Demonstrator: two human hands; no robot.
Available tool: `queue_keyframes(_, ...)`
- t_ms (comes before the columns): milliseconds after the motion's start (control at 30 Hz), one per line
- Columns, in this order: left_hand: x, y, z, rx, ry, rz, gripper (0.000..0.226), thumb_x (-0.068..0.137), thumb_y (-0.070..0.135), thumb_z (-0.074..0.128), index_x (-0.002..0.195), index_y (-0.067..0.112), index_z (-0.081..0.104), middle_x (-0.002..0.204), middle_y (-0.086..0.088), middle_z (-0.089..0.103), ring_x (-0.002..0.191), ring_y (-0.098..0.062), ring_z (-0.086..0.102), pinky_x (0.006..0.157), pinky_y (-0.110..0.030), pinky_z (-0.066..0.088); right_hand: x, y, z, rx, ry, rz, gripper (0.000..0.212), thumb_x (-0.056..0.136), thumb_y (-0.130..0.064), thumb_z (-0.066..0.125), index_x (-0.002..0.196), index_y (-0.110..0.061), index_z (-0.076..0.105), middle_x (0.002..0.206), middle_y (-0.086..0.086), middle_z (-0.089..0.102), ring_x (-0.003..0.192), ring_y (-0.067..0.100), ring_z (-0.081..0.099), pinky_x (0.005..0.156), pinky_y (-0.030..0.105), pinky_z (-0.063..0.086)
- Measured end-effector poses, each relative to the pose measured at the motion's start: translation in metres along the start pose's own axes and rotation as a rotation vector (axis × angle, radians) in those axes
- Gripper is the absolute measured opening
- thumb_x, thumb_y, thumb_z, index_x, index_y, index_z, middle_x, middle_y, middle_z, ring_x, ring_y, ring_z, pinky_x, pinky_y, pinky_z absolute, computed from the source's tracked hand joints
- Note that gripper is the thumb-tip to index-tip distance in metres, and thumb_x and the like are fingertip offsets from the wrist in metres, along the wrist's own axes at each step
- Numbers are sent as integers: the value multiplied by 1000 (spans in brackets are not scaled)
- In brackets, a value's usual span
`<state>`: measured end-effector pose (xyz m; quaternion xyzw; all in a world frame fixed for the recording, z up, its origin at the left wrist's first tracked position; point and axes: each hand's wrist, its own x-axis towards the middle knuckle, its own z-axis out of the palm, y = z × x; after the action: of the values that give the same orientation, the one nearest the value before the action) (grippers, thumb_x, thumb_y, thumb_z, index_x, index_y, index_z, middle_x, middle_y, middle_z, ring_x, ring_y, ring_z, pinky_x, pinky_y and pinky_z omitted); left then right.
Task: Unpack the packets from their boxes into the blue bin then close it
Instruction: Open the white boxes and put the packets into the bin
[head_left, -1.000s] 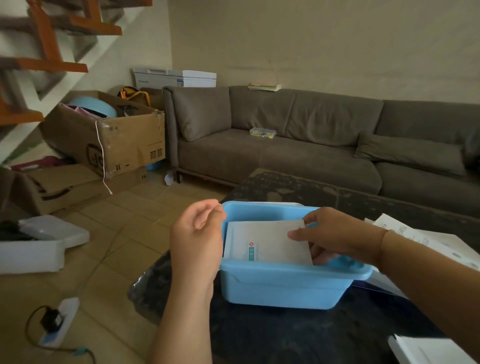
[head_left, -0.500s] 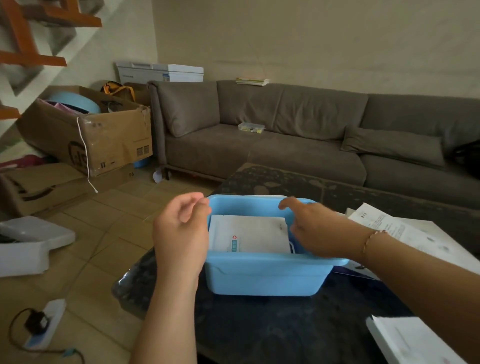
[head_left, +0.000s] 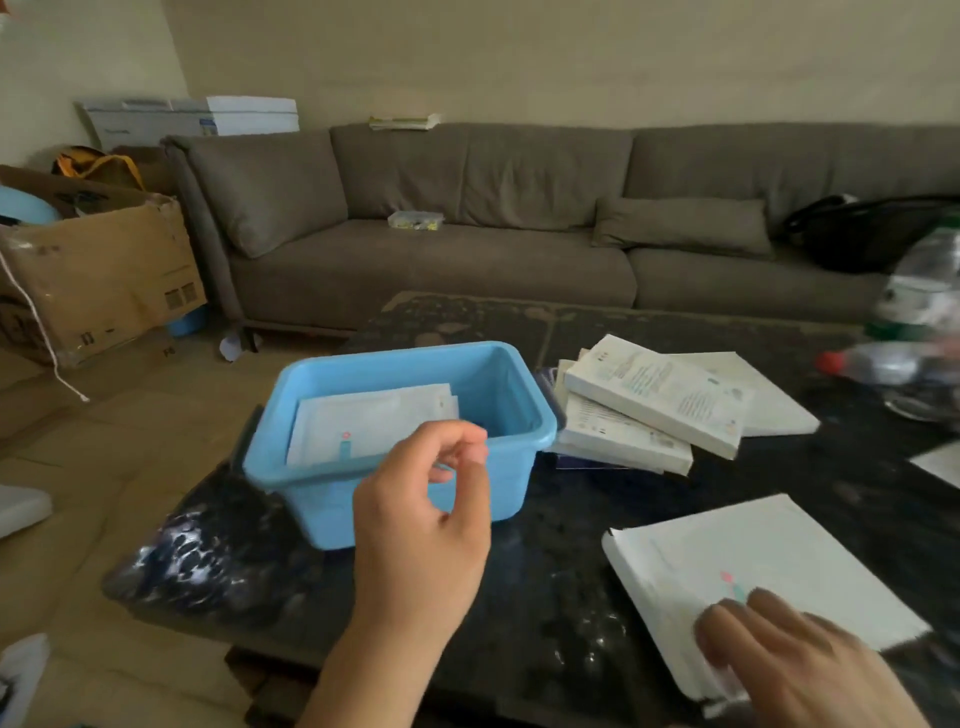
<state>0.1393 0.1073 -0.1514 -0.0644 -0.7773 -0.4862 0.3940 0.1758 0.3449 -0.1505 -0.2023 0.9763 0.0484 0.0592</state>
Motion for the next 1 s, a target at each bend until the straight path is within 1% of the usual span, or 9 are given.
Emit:
queue_keyframes(67,-11,5,11,31,-71,27,21,88,37,56,87,20,69,84,13,70,80,1,62,69,-3,45,-2,3,9,60,53,-20,49,88,-74,39,118,-37,49,104,-25,47,92,7,36,83,20,34)
queue_keyframes(133,-21,10,21,33,-137,37,13,91,29,60,87,21,69,79,14,69,74,0,61,62,-4,44,-2,14,24,34,168,-64,44,87,-71,40,80,-33,61,77,-18,59,65,6,44,61,18,33)
queue_keyframes(167,-25,12,25,36,-188,30,14,93,30,59,87,23,69,76,15,67,69,-1,61,58,-5,43,-4,19,32,34,276,-95,38,81,-65,47,65,-32,57,61,-15,55,52,7,45,52,16,28)
queue_keyframes(233,-32,15,32,92,-349,-18,11,91,34,61,84,28,68,71,18,65,66,-2,61,55,-7,44,-7,25,44,15,419,-130,25,68,-51,54,55,-30,51,51,-12,48,44,12,48,42,19,26)
queue_keyframes(333,-39,16,43,127,-636,-72,4,88,32,68,84,33,69,74,18,66,76,-2,64,63,-12,49,-11,28,46,85,559,-78,27,74,-44,53,55,-26,48,52,-12,47,47,14,47,39,24,34)
queue_keyframes(400,-44,22,52,101,-754,7,6,87,36,65,89,33,70,85,21,66,85,1,63,69,-12,49,-13,33,41,171,688,-7,34,83,-43,51,56,-24,44,53,-12,46,49,14,48,40,26,36)
queue_keyframes(600,-60,39,81,-51,-835,255,33,88,29,59,119,27,69,126,21,64,118,5,57,96,-20,51,-15,45,39,504,818,62,52,100,-53,31,60,-23,45,59,-14,44,59,7,47,53,29,38)
queue_keyframes(833,-62,46,98,35,-881,442,39,91,31,57,130,33,55,136,20,52,107,-6,63,81,-22,56,-17,52,40,620,937,89,43,100,-47,37,62,-28,37,59,-14,40,59,7,44,52,33,38)
queue_keyframes(1000,-59,44,102,55,-874,517,25,99,40,50,121,33,60,122,18,60,88,-9,66,63,-16,49,-15,53,41,593,951,71,43,100,-46,37,62,-26,38,58,-16,37,58,6,42,51,33,39)
